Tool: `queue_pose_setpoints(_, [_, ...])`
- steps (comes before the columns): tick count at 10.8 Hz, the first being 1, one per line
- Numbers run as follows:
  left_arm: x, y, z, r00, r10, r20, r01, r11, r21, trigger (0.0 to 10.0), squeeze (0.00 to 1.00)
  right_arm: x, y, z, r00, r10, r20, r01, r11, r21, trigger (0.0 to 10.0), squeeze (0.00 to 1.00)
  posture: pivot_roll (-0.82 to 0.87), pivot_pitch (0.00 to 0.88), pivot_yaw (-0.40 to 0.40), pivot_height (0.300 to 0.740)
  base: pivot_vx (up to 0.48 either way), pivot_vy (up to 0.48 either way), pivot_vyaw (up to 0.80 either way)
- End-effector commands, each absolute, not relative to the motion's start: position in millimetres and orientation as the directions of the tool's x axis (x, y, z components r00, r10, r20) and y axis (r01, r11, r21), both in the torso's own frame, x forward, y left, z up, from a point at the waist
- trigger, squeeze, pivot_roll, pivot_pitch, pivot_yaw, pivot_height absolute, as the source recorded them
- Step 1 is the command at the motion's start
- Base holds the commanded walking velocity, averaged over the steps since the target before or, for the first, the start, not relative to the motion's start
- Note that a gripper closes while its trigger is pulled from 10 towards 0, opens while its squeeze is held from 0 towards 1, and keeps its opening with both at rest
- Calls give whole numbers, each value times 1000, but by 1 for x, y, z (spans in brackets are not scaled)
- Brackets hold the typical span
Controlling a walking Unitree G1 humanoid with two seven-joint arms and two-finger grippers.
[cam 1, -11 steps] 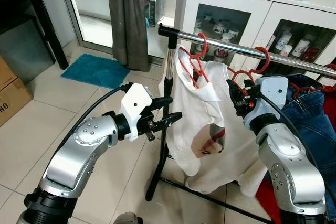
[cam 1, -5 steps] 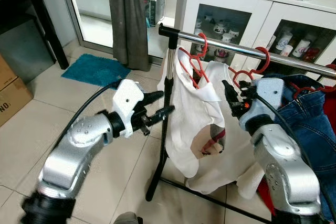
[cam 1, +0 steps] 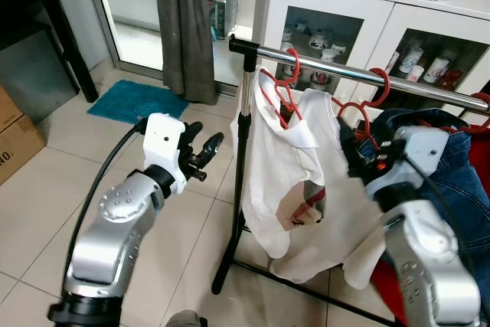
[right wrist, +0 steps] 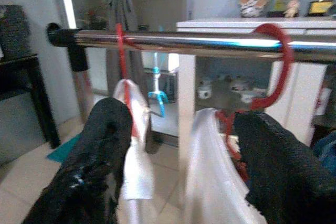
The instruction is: Hang hanger
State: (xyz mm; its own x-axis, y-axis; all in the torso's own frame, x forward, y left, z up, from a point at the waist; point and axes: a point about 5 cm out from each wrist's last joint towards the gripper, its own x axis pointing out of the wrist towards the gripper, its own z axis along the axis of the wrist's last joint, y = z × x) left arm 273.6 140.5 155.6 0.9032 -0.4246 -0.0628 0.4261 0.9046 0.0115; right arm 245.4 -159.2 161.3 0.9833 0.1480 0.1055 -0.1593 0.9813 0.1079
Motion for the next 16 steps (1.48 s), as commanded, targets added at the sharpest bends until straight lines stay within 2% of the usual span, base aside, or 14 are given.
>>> queue_pose_setpoints(1, [272, 142, 161, 917, -397, -44, 398, 917, 32, 10000, 0, 243, -160, 163, 983, 147, 110, -159, 981, 112, 10000, 1000, 88, 0, -50, 740, 0, -480, 0])
queue_pose_setpoints(3, [272, 136, 168, 924, -382, 4, 382, 924, 9, 10000, 0, 243, -156, 158, 984, 147, 97, -156, 983, 99, 10000, 1000, 96, 0, -42, 740, 0, -480, 0])
queue_pose_setpoints(6, [274, 126, 163, 894, -446, -30, 447, 892, 70, 10000, 0, 249, -154, 161, 987, 101, 125, -115, 987, 108, 10000, 1000, 72, 0, -15, 740, 0, -480, 0])
queue_pose_setpoints(10, [275, 125, 163, 896, -443, -25, 444, 893, 79, 10000, 0, 257, -147, 167, 982, 132, 132, -148, 982, 119, 10000, 1000, 83, 0, -49, 740, 0, -465, 0])
queue_pose_setpoints(12, [276, 126, 163, 888, -458, -35, 459, 883, 94, 10000, 0, 276, -162, 165, 994, 69, 82, -76, 994, 80, 10000, 1000, 109, 0, -70, 740, 0, 0, 0])
queue_pose_setpoints(14, [273, 126, 165, 858, -511, -54, 513, 851, 111, 10000, 0, 295, -161, 163, 983, 182, -20, -182, 983, 3, 10000, 1000, 113, 10, -58, 740, 0, 0, 0])
queue_pose_setpoints(16, [268, 128, 157, 807, -580, -113, 591, 794, 142, 10000, 0, 308, -159, 164, 974, 209, -84, -213, 977, -34, 10000, 1000, 97, 13, -53, 740, 0, 0, 0])
